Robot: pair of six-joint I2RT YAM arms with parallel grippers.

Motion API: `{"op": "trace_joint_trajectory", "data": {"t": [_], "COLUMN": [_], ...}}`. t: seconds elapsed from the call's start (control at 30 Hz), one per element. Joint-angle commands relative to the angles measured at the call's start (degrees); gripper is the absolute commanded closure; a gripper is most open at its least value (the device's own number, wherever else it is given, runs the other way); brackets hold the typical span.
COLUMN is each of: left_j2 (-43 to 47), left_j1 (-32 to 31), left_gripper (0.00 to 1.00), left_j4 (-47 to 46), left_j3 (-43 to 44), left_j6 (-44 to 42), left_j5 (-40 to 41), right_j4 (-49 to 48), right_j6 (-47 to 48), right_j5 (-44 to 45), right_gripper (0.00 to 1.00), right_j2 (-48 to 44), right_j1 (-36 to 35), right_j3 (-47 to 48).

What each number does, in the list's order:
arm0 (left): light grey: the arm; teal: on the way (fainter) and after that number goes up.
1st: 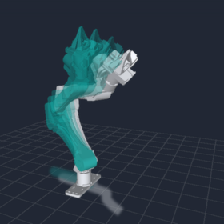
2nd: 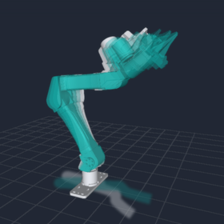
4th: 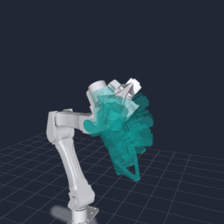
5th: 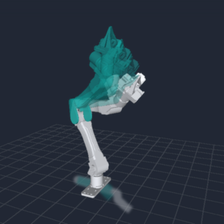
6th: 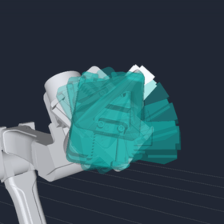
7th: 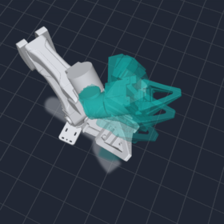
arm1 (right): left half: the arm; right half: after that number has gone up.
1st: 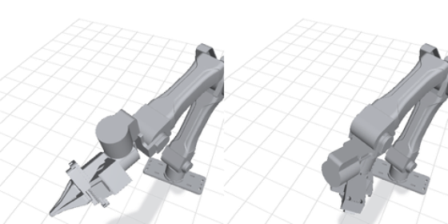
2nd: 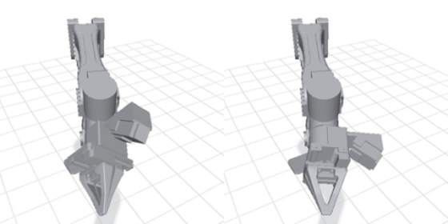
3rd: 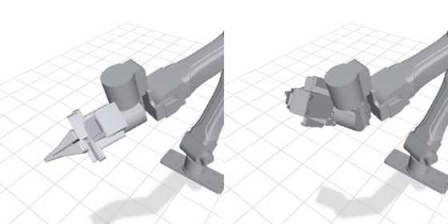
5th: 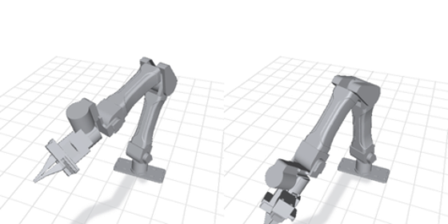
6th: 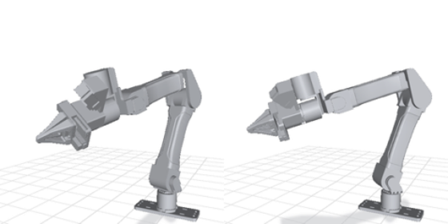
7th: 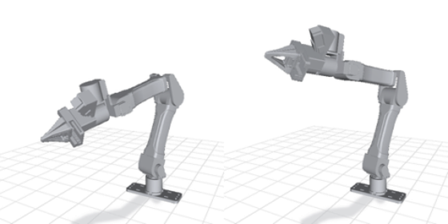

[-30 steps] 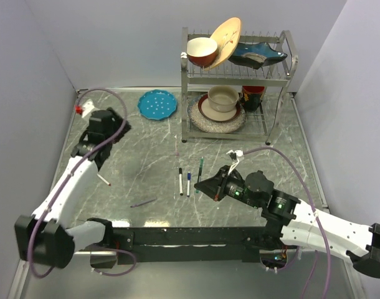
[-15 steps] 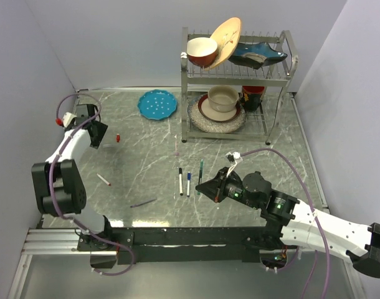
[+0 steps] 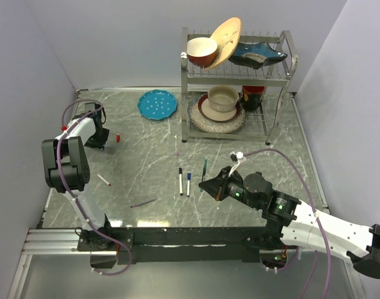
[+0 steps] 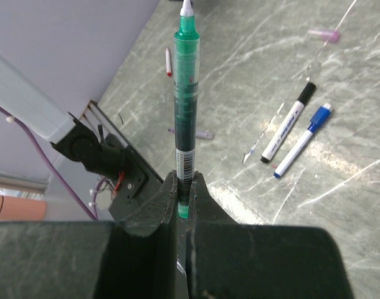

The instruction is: Insert the pens into the pen caps

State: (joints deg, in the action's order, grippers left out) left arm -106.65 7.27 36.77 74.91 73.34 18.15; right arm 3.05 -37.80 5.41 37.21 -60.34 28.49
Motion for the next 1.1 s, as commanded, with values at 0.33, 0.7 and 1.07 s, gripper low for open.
{"op": "trace_joint_trajectory", "data": {"t": [0.33, 0.7, 1.07], "left_j2": [-5.58, -7.96, -9.63], "left_j1": [0.12, 0.12, 0.12], "left_gripper": [0.53, 0.59, 0.69], "left_j4": [6.73, 5.94, 5.24], "left_j3": [5.24, 5.77, 7.53], "left_j6": [5.76, 4.71, 1.54], "left_j5": [0.83, -0.05, -0.13], "right_j4": [1.52, 3.01, 3.55], "right_j6": [2.03, 2.56, 2.38], "right_j5": [5.66, 6.81, 7.42], "right_gripper": [1.00, 1.00, 1.00], "right_j2": [-4.43, -5.83, -6.72], "right_j1": [0.22, 0.31, 0.31], "right_j3": [1.66, 1.83, 2.27]}}
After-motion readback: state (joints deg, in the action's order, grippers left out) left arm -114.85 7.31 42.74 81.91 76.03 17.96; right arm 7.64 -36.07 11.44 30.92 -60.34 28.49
